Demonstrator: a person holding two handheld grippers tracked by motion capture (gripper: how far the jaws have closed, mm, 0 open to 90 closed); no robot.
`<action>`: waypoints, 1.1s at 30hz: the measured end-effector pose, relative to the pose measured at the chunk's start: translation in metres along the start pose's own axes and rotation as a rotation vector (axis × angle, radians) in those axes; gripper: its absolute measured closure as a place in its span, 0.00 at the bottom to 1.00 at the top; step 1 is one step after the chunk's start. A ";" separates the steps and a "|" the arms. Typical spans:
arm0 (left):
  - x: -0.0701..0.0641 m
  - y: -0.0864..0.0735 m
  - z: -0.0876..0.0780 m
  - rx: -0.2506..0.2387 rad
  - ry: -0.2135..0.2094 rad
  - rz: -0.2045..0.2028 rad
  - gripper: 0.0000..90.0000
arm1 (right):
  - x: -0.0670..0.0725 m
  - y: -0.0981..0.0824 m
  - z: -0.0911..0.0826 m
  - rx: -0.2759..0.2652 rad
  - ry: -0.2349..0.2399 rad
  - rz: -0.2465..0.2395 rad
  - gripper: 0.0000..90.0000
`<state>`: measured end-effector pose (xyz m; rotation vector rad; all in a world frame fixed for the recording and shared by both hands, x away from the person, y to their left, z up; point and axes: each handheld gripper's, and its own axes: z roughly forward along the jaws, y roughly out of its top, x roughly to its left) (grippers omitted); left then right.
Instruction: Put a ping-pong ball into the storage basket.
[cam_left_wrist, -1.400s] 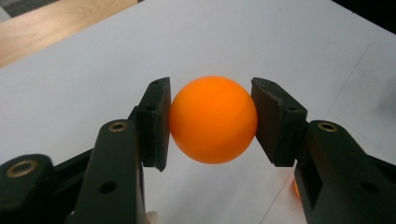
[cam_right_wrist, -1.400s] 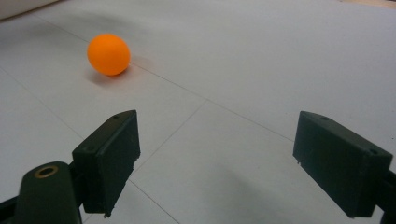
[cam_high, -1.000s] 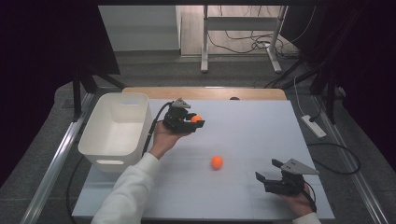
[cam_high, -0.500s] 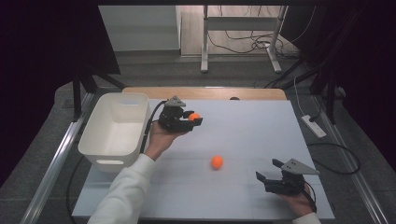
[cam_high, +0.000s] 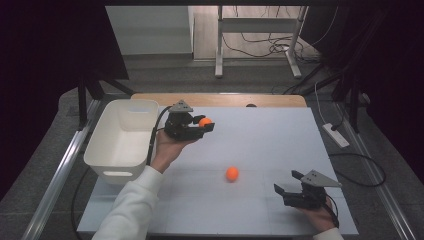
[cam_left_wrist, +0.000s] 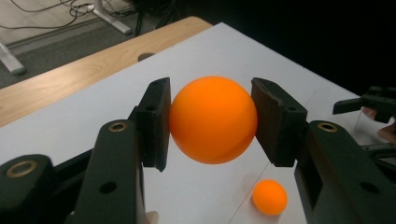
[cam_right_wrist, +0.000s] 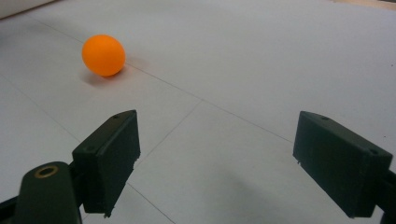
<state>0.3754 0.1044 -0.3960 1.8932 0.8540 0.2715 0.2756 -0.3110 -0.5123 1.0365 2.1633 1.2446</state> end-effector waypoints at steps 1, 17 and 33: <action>0.000 0.000 -0.002 -0.010 -0.002 -0.003 0.56 | 0.000 0.000 0.000 0.000 0.000 0.000 0.16; -0.002 0.006 -0.024 -0.044 0.022 0.018 0.56 | 0.000 0.000 0.000 0.000 0.002 -0.001 0.16; 0.002 0.010 -0.042 -0.053 0.060 0.021 0.56 | 0.000 0.000 0.000 0.000 0.001 -0.002 0.16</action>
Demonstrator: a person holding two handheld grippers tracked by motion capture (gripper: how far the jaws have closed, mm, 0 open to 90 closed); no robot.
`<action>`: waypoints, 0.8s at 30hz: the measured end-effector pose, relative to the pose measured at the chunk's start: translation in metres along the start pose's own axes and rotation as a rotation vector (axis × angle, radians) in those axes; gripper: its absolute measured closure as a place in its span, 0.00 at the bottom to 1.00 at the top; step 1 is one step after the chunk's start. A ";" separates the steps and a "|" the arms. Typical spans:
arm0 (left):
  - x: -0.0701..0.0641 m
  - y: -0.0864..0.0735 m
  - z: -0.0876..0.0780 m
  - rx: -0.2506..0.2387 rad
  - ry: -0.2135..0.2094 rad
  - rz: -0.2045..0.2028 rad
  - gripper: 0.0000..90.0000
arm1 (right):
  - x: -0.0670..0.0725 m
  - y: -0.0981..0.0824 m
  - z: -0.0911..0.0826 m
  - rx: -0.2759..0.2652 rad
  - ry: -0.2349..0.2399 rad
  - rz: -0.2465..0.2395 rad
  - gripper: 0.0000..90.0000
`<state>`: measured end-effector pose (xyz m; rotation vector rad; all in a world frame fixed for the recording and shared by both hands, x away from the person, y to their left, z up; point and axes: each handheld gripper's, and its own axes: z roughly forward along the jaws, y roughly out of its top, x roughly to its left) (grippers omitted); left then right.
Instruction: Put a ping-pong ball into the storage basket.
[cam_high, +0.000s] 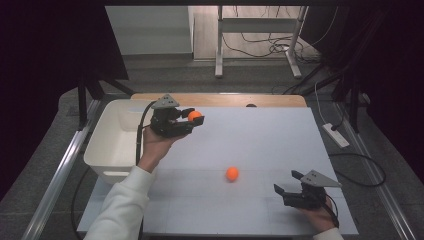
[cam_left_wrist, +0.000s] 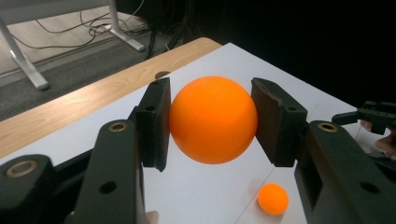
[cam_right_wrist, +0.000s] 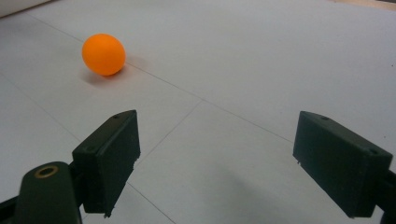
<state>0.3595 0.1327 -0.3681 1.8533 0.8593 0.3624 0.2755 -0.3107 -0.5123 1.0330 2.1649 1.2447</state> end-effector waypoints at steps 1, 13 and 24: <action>0.000 0.000 -0.001 -0.001 0.004 0.000 0.56 | 0.000 0.000 0.000 0.000 0.000 0.000 0.16; 0.003 0.002 -0.020 -0.013 0.045 0.011 0.56 | 0.000 0.000 0.000 0.000 -0.001 0.000 0.16; 0.009 0.002 -0.040 -0.026 0.087 0.006 0.56 | 0.000 0.001 0.001 0.001 0.001 -0.001 0.16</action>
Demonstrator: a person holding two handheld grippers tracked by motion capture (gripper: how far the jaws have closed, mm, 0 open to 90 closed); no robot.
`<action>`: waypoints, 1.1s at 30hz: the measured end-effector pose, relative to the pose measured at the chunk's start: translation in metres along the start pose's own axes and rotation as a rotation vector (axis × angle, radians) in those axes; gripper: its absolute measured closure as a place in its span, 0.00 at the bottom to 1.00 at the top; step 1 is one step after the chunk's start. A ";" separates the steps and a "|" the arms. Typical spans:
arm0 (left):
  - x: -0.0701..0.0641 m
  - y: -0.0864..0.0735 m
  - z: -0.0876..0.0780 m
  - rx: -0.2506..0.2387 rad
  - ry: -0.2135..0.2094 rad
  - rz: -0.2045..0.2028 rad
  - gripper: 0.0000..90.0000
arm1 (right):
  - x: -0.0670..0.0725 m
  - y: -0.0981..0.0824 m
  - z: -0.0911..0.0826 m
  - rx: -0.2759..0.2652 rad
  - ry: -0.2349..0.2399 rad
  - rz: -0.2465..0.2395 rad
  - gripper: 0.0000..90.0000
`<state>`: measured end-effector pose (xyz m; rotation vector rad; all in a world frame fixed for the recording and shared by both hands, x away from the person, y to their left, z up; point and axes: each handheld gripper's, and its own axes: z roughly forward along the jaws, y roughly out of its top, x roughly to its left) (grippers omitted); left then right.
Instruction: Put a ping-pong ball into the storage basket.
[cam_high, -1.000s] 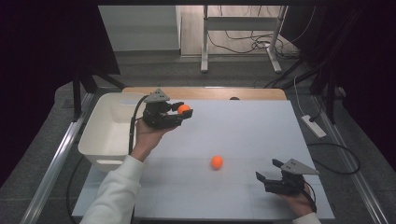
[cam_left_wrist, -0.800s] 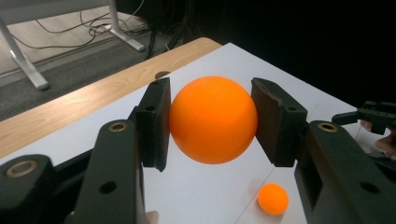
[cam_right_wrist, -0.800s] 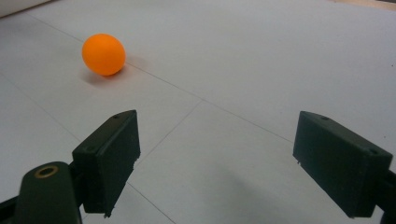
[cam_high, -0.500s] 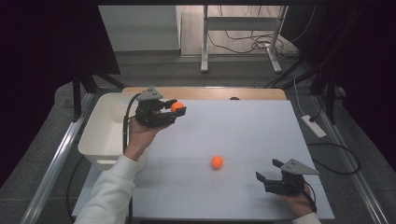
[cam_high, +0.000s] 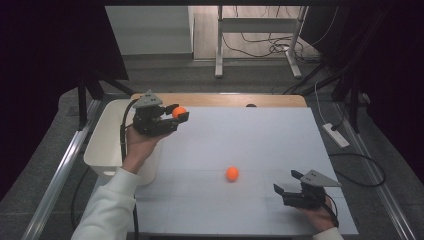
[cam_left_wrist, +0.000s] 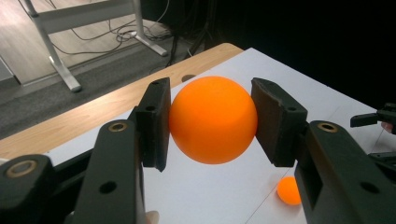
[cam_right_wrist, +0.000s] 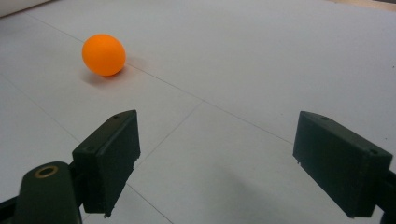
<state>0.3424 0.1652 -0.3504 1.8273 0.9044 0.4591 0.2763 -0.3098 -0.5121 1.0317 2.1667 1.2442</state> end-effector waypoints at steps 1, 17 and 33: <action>0.001 0.000 -0.001 0.002 0.002 -0.003 0.56 | 0.000 0.000 0.000 0.000 0.000 0.000 0.16; 0.022 -0.008 -0.027 0.001 0.082 -0.055 0.56 | -0.001 0.000 0.000 0.000 -0.005 0.003 0.16; 0.043 -0.016 -0.051 0.000 0.153 -0.108 0.56 | -0.001 0.000 0.000 0.009 -0.018 0.006 0.17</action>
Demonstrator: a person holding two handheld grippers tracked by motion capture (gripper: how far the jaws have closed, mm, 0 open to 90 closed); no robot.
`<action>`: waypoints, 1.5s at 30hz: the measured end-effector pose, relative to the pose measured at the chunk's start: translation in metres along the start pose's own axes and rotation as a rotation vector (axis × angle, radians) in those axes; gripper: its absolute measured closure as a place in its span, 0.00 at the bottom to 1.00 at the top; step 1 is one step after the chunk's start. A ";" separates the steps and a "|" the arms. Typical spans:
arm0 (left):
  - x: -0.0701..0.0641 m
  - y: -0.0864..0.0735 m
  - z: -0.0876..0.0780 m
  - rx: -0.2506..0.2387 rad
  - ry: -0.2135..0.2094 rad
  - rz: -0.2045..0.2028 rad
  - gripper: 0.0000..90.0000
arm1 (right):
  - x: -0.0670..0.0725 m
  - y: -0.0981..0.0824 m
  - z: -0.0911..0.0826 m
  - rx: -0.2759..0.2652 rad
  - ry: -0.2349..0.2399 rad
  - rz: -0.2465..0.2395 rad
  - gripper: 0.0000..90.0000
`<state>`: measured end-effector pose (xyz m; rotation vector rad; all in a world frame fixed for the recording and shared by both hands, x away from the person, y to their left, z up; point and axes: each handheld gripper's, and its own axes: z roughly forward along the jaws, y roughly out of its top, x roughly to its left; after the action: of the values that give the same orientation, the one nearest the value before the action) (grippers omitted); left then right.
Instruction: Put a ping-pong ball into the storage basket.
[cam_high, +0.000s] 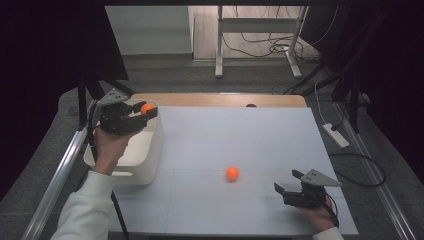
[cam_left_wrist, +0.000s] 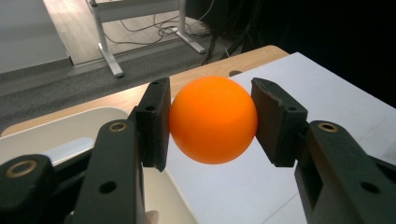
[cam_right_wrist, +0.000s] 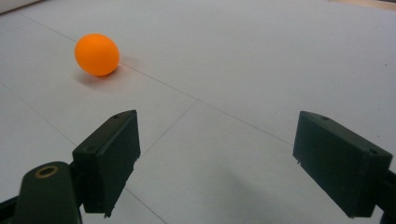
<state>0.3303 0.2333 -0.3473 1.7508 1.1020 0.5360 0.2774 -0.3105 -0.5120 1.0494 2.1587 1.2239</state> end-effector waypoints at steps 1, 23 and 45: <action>0.002 0.000 -0.001 0.000 0.005 -0.003 0.56 | 0.000 0.000 0.000 0.001 -0.001 0.000 0.17; 0.034 -0.015 -0.010 0.014 0.077 -0.076 0.56 | 0.000 0.000 -0.001 -0.003 -0.005 -0.006 0.17; 0.048 -0.024 0.014 0.128 0.113 -0.104 0.55 | 0.000 0.000 -0.001 0.000 -0.007 -0.013 0.17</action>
<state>0.3545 0.2707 -0.3807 1.7785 1.3245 0.5149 0.2765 -0.3107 -0.5117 1.0367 2.1568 1.2122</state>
